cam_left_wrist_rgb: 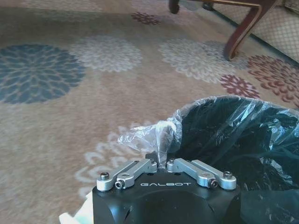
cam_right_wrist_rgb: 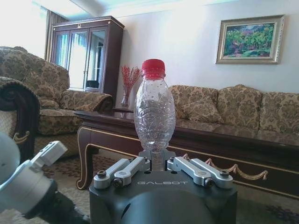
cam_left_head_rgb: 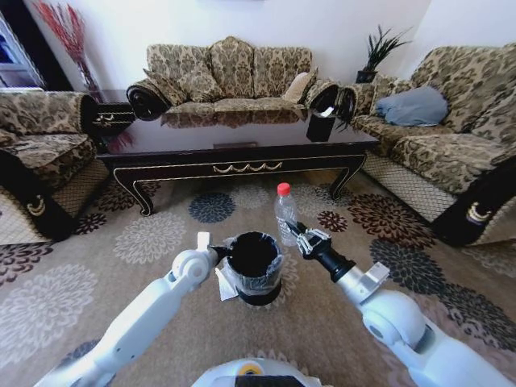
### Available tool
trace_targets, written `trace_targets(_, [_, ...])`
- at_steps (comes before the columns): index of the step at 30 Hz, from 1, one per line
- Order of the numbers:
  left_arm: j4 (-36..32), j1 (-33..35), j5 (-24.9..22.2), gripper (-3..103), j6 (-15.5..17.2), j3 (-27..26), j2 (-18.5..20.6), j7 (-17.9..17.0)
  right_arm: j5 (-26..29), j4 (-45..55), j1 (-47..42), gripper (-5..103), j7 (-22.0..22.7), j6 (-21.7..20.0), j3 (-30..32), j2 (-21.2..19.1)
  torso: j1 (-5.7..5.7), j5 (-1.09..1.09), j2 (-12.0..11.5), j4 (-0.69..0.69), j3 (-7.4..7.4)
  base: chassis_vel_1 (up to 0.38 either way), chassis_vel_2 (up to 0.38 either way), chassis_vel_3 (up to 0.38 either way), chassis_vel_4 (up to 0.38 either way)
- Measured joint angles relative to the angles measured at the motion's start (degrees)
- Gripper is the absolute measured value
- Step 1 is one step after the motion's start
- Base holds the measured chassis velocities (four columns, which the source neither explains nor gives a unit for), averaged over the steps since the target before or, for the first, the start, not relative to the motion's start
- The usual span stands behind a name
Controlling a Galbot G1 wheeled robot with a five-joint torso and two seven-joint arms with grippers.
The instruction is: Move to the front of the table and pick up the trash from the floor, then place it into the trash bin.
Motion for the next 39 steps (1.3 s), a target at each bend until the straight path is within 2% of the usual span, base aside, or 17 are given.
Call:
trace_targets(3, [0.23,-2.02,-0.40,4,0.18,3.08,-1.61,-1.48,-1.15,-0.79,0.03,12,-0.05,0.44,-2.44,1.44,0.00,0.00,0.00,-0.01,0.00,0.000,0.000,0.000,0.000])
trace_targets(8, [0.03,-2.38,-0.72,4,0.29,4.02,-1.89,-2.27,-1.86,-1.48,-0.42,9,-0.06,0.80,-3.41,2.22,0.00,0.00,0.00,0.00,0.00,0.000,0.000,0.000,0.000])
trace_targets(12, [-0.89,-2.10,-1.41,4,0.34,3.73,-1.53,-2.92,-4.23,-2.95,-1.13,30,-0.49,2.57,-4.60,3.24,0.00,-0.01,0.00,0.01,0.00,0.000,0.000,0.000,0.000])
trace_targets(14, [-0.95,-2.04,-1.44,4,0.34,3.66,-1.52,-2.99,-4.31,-3.11,-1.13,30,-0.52,2.76,-4.74,3.41,0.00,-0.01,0.00,0.01,0.00,0.000,0.000,0.000,0.000])
trace_targets(17, [-1.60,-1.52,-1.74,4,0.44,3.15,-1.27,-3.34,-4.33,-3.77,-0.95,46,-0.61,4.00,-5.07,3.79,0.00,0.00,0.00,0.01,0.00,0.000,0.000,0.000,0.000])
trace_targets(19, [-1.73,-1.34,-1.80,4,0.47,2.98,-1.22,-3.37,-4.43,-3.85,-0.95,46,-0.73,4.24,-5.05,3.73,0.00,0.00,0.00,0.01,0.00,0.000,0.000,0.000,0.000])
trace_targets(20, [-1.83,-0.95,-1.85,4,0.48,2.61,-1.14,-3.38,-4.92,-3.97,-0.99,57,-1.22,4.78,-4.86,3.51,0.00,-0.01,0.00,0.01,0.00,0.000,0.000,0.000,0.000])
trace_targets(22, [-1.85,-0.78,-1.84,4,0.49,2.40,-1.11,-3.39,-5.30,-4.05,-1.04,57,-1.42,5.07,-4.76,3.45,0.00,-0.02,0.00,0.00,0.00,0.000,0.000,0.000,0.000])
trace_targets(23, [-1.92,-0.44,-1.74,4,0.54,1.95,-1.00,-3.44,-6.02,-4.13,-1.19,68,-1.78,5.54,-4.64,3.44,0.00,-0.01,-0.01,0.00,0.00,0.000,0.000,0.000,0.000])
trace_targets(24, [-1.96,-0.30,-1.72,4,0.56,1.77,-0.91,-3.45,-6.31,-4.13,-1.29,68,-1.89,5.64,-4.62,3.47,0.00,-0.01,0.00,0.01,0.00,0.000,0.000,0.000,0.000])
trace_targets(25, [-1.97,-0.16,-1.69,4,0.58,1.60,-0.78,-3.45,-6.86,-4.13,-1.46,74,-2.09,5.71,-4.61,3.52,0.00,-0.01,0.00,0.01,0.00,0.000,0.000,0.000,0.000])
trace_targets(28, [-1.98,-0.02,-1.65,4,0.60,1.40,-0.67,-3.45,-7.51,-4.12,-1.63,79,-2.32,5.74,-4.59,3.58,0.00,-0.01,0.00,0.01,0.00,0.000,0.000,0.000,0.000])
trace_targets(29, [-2.00,0.19,-1.58,4,0.62,1.05,-0.61,-3.45,-7.57,-4.10,-1.71,90,-2.36,5.74,-4.59,3.66,0.00,-0.01,0.00,0.00,0.00,0.000,0.000,0.000,0.000])
trace_targets(31, [-2.07,0.37,-1.55,4,0.64,0.83,-0.56,-3.45,-7.58,-4.10,-1.72,90,-2.37,5.74,-4.61,3.70,0.00,-0.01,0.00,0.00,0.00,0.000,0.000,0.000,0.000])
trace_targets(34, [-2.66,1.64,-1.40,4,0.78,-0.54,0.01,-3.41,-7.39,-4.10,-1.74,100,-2.36,5.71,-4.75,4.00,0.00,-0.01,0.00,0.00,0.00,0.000,0.000,0.000,0.000])
trace_targets(39, [-3.63,3.50,-1.24,4,0.93,-2.70,1.26,-3.24,-7.44,-4.43,-1.74,100,-2.36,5.63,-5.09,4.25,0.00,-0.01,0.00,0.01,0.00,0.000,0.000,0.000,0.000])
